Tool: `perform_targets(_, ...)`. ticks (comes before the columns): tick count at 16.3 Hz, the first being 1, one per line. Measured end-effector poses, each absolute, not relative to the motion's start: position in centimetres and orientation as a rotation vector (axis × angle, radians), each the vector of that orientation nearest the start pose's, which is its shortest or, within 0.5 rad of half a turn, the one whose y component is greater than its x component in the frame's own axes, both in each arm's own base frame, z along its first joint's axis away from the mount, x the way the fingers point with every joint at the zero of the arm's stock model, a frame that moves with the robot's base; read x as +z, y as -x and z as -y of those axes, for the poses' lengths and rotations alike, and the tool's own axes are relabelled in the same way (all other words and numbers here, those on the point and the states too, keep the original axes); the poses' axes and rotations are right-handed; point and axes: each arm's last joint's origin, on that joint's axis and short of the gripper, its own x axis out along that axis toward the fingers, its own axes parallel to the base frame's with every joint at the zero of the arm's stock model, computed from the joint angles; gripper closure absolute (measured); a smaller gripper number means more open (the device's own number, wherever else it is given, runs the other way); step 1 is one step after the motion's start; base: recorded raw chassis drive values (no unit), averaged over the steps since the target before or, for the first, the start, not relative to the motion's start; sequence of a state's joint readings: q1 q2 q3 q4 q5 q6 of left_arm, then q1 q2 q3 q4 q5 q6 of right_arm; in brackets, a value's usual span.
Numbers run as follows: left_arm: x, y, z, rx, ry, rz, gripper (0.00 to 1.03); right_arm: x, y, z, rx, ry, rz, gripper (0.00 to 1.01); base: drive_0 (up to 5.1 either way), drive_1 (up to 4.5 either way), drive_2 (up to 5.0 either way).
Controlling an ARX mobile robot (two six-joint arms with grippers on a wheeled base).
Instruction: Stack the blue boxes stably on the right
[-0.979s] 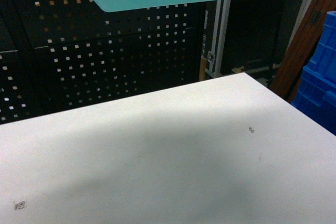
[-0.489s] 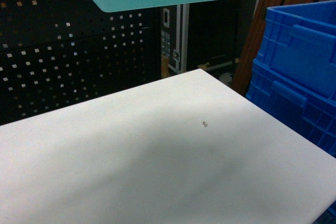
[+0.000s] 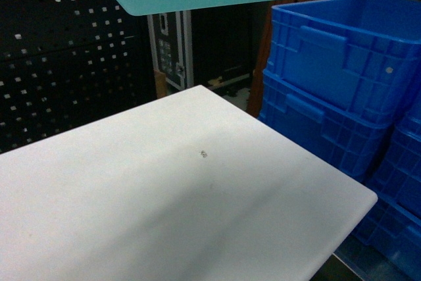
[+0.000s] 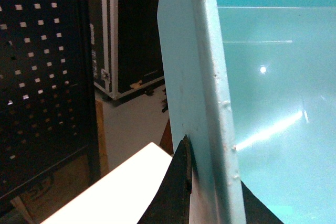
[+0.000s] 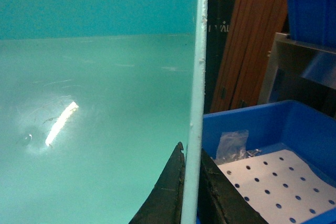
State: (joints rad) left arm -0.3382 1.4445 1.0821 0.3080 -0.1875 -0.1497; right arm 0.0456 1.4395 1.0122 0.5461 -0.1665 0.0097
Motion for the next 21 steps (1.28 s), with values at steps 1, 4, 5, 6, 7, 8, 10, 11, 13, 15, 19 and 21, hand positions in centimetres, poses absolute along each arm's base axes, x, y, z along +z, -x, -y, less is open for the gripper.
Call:
perform_targets(1, 32.94, -31.61, 10.54, -0.146, 0.135, -0.064, 0.98, 32.97, -32.83, -1.98, 0.212, -0.002, 0.118, 0.95, -1.6, -1.59, -1.6)
perform_targets(4, 32.94, -31.61, 10.54, -0.146, 0.135, -0.064, 0.98, 32.97, -32.83, -1.98, 0.212, -0.002, 0.118, 0.95, -1.6, -1.61, -1.6)
perform_targets(5, 32.94, -31.61, 10.54, -0.146, 0.135, -0.064, 0.98, 32.97, -32.83, -1.98, 0.212, -0.002, 0.118, 0.95, -1.6, -1.65, -1.6)
perform_targets(6, 32.94, -31.61, 10.54, -0.146, 0.135, -0.064, 0.98, 32.97, -32.83, -1.98, 0.212, -0.002, 0.118, 0.95, -1.5, -1.53, -1.5)
perform_targets(7, 32.94, -31.61, 10.54, -0.146, 0.135, -0.064, 0.98, 32.97, -32.83, -1.98, 0.212, -0.002, 0.118, 0.95, -1.5, -1.54, -1.5)
perform_targets(8, 32.94, -31.61, 10.54, -0.146, 0.135, -0.064, 0.98, 32.97, -32.83, -1.98, 0.212, -0.003, 0.118, 0.95, -1.6, -1.57, -1.6)
perform_targets(10, 32.93, -31.61, 10.54, -0.147, 0.135, -0.064, 0.98, 32.97, -32.83, -1.98, 0.212, -0.002, 0.118, 0.95, -1.6, -1.57, -1.6)
perform_targets(11, 32.94, -31.61, 10.54, -0.146, 0.135, -0.064, 0.98, 32.97, -32.83, -1.98, 0.212, -0.003, 0.118, 0.95, -1.8, -1.80, -1.8)
perform_targets(13, 32.93, -31.61, 10.54, -0.147, 0.135, -0.064, 0.98, 32.97, -32.83, -1.98, 0.212, -0.003, 0.118, 0.95, -1.8, -1.78, -1.8)
perform_targets(15, 32.95, -31.61, 10.54, -0.146, 0.135, -0.063, 0.98, 32.97, -32.83, -1.98, 0.212, -0.003, 0.118, 0.95, -1.5, -1.55, -1.5)
perform_targets(19, 32.94, -31.61, 10.54, -0.146, 0.135, -0.064, 0.98, 32.98, -32.83, -1.98, 0.212, -0.004, 0.118, 0.95, -1.6, -1.63, -1.6)
perform_targets(21, 32.94, -31.61, 10.54, -0.146, 0.135, -0.064, 0.98, 32.97, -32.83, -1.98, 0.212, -0.004, 0.118, 0.95, -1.6, -1.62, -1.6)
